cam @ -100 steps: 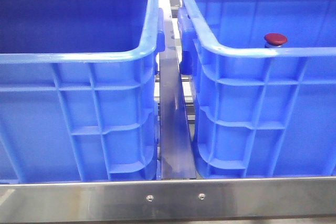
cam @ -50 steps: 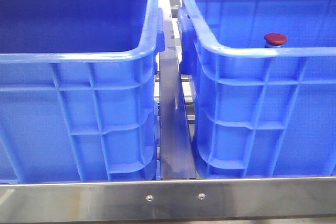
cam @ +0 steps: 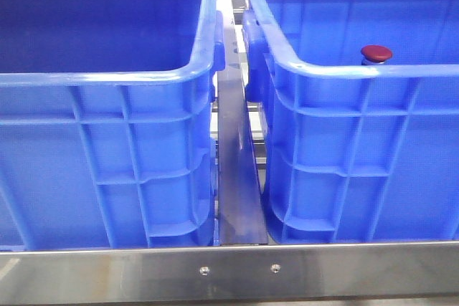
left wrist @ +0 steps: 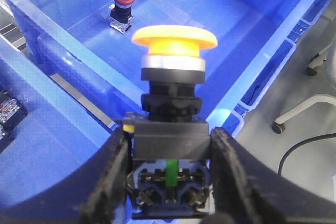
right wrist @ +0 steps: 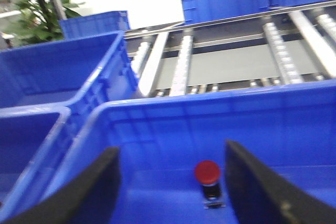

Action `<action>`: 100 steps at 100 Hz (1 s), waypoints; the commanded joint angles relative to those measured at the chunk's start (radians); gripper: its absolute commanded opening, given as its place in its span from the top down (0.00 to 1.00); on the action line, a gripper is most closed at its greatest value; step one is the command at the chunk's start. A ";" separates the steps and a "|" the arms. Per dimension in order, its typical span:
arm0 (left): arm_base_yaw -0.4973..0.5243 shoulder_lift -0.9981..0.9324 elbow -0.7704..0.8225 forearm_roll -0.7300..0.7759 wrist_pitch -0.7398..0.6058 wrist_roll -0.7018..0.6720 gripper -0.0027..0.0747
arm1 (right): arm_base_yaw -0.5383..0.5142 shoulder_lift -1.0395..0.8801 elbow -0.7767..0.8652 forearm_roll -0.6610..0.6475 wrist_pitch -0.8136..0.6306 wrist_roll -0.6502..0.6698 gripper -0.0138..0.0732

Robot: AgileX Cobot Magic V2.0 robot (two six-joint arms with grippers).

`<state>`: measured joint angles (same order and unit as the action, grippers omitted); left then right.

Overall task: Pick red and yellow buttons and place in box
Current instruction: 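Grasp the yellow button's cap with the right gripper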

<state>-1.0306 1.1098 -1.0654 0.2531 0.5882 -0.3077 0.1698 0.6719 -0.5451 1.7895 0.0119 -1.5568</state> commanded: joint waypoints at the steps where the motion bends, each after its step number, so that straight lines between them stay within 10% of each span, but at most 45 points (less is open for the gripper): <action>1: -0.007 -0.023 -0.027 0.010 -0.078 0.001 0.99 | -0.003 -0.005 -0.028 0.097 0.095 -0.005 0.18; 60: -0.007 -0.023 -0.027 0.010 -0.078 0.001 0.99 | -0.003 0.264 -0.081 0.134 0.885 0.463 0.22; 100: -0.007 -0.023 -0.027 0.010 -0.078 0.001 0.99 | 0.143 0.469 -0.222 0.127 0.964 0.471 0.22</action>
<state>-1.0306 1.1098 -1.0654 0.2548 0.5868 -0.3077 0.2810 1.1342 -0.7123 1.7793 0.9255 -1.0824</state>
